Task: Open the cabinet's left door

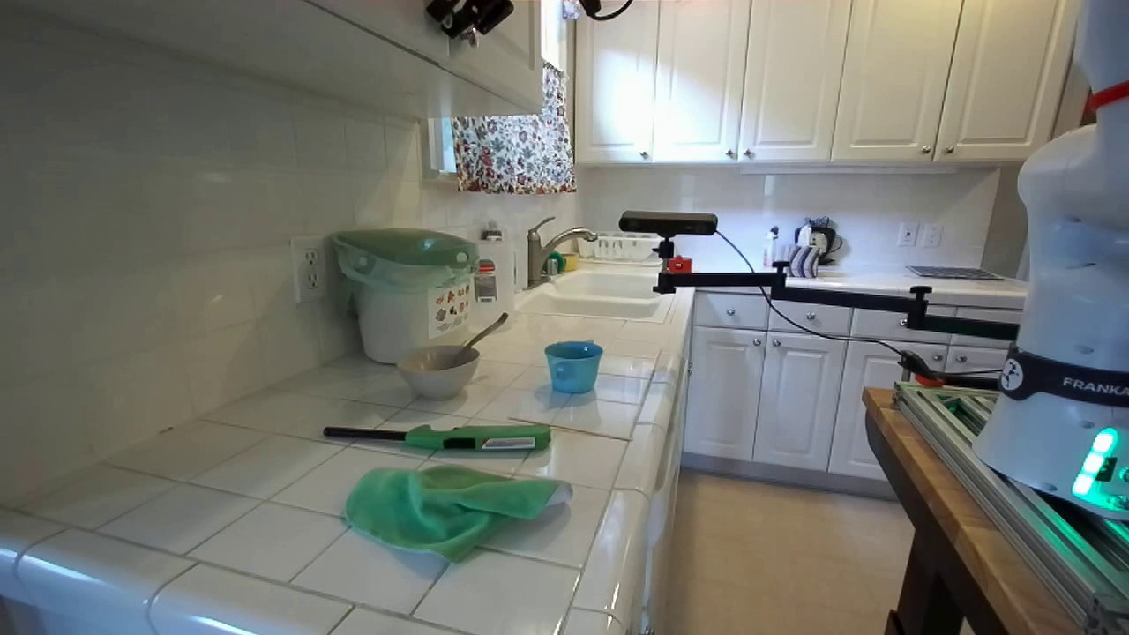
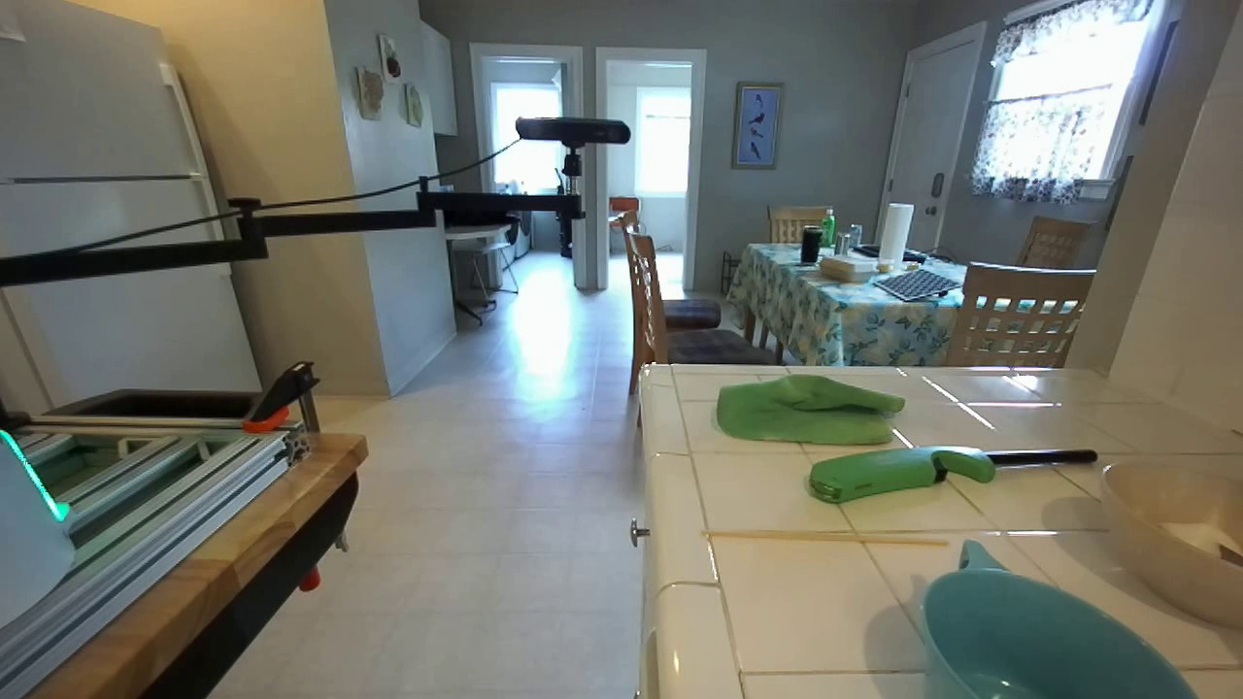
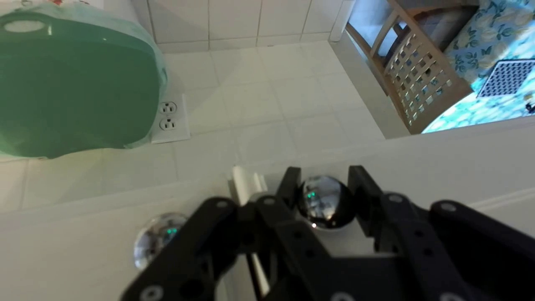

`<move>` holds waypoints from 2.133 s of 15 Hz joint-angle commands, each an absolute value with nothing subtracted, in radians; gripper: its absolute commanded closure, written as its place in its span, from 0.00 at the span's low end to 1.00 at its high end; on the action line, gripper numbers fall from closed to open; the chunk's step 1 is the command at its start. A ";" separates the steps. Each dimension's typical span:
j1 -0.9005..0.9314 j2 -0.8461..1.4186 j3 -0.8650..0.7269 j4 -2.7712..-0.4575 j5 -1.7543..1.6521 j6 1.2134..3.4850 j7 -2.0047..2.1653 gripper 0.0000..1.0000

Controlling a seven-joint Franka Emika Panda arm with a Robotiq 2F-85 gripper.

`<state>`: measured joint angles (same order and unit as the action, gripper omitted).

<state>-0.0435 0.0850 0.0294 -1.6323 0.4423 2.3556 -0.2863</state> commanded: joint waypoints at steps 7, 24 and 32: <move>-0.016 -0.144 0.015 -1.881 0.428 2.330 -0.358 0.90; -0.047 -0.367 0.230 -2.126 -0.137 2.410 0.413 0.05; -0.113 -0.288 0.259 -1.936 -0.339 2.205 0.686 0.00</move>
